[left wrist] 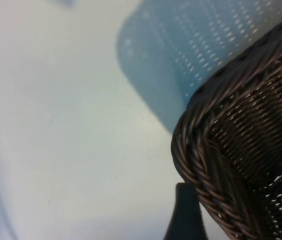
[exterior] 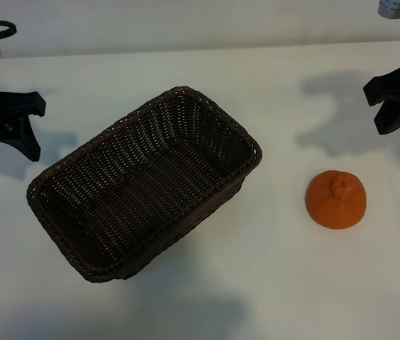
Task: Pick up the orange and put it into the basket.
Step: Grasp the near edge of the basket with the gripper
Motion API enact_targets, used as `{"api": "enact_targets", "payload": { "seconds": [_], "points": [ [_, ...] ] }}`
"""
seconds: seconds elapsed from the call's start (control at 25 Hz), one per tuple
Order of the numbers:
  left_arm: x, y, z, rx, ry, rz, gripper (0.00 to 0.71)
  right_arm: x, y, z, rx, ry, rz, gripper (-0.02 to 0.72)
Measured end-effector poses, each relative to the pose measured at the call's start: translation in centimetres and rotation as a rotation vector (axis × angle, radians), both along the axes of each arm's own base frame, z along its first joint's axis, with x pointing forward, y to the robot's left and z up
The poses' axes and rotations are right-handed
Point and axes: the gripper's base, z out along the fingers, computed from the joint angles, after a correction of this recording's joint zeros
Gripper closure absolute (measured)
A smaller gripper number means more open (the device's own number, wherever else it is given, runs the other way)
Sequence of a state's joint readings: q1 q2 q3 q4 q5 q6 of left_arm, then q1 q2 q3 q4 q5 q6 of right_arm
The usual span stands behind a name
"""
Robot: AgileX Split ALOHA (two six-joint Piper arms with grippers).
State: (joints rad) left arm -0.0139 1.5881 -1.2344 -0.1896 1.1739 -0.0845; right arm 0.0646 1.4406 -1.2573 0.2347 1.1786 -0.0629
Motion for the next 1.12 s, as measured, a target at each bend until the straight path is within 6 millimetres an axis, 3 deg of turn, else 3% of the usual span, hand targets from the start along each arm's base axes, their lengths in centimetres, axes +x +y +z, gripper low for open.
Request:
{"api": "enact_targets", "payload": {
  "seconds": [0.2, 0.44, 0.68, 1.12],
  "points": [
    [-0.6, 0.0, -1.0, 0.002, 0.046, 0.043, 0.129, 0.0, 0.0, 0.0, 0.000, 0.000, 0.000, 0.341],
    [-2.4, 0.1, -4.6, 0.010, 0.135, 0.076, 0.129, 0.0, 0.0, 0.0, 0.000, 0.000, 0.000, 0.341],
    [-3.4, 0.1, -6.9, 0.018, 0.138, 0.122, 0.129, 0.0, 0.0, 0.0, 0.000, 0.000, 0.000, 0.341],
    [-3.3, -0.3, -7.8, -0.036, 0.073, 0.171, 0.129, 0.0, 0.0, 0.0, 0.000, 0.000, 0.001, 0.341]
  ]
}}
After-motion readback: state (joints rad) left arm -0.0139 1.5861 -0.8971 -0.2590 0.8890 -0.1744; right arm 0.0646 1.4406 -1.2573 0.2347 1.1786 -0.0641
